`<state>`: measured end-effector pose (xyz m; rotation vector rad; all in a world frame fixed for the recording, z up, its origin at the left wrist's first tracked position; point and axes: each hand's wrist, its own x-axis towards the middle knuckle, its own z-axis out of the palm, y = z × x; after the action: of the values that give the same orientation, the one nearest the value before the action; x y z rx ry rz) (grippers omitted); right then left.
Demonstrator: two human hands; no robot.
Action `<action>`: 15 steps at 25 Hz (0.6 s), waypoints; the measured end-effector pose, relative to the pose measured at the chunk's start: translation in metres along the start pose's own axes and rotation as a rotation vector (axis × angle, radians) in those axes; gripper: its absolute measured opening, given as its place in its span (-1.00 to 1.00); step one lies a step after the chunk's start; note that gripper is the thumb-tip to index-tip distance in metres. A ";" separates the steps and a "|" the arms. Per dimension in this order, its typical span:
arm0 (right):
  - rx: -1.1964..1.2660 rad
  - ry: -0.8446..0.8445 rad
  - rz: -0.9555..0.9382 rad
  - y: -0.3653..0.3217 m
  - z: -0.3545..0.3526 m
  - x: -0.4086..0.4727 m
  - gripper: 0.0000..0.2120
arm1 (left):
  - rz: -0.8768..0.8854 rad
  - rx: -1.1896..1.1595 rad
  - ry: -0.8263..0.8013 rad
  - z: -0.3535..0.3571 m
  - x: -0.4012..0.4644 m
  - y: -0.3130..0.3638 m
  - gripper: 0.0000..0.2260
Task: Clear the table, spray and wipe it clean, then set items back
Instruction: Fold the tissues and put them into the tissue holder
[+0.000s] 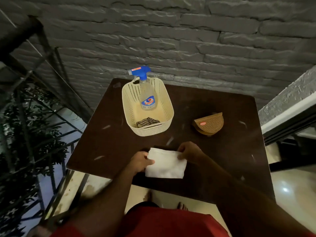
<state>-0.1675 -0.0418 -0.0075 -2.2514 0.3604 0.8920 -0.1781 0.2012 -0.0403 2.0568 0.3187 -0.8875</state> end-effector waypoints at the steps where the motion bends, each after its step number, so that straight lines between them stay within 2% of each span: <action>1: -0.014 0.018 0.017 0.001 0.004 0.007 -0.73 | 0.002 0.055 -0.023 -0.006 0.008 0.000 -0.76; 3: -0.041 0.039 0.069 0.001 0.009 0.015 -0.64 | 0.050 0.180 -0.011 -0.017 0.018 0.006 -0.82; 6: -0.065 0.130 0.116 0.004 0.009 0.023 -0.53 | 0.192 0.402 0.096 -0.028 0.032 0.023 -0.84; 8: -0.082 0.199 0.104 0.006 0.005 0.025 -0.57 | 0.256 0.457 0.090 -0.025 0.037 0.037 -0.87; 12: -0.153 0.272 0.022 0.011 -0.010 0.024 -0.68 | 0.369 0.446 -0.004 0.009 0.038 0.069 -0.80; 15: -0.214 0.446 -0.080 0.016 -0.042 0.017 -0.74 | 0.419 0.386 -0.020 0.035 0.041 0.100 -0.74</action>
<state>-0.1417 -0.0822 -0.0047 -2.6400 0.3832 0.3932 -0.1144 0.1090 -0.0216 2.3411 -0.3126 -0.7472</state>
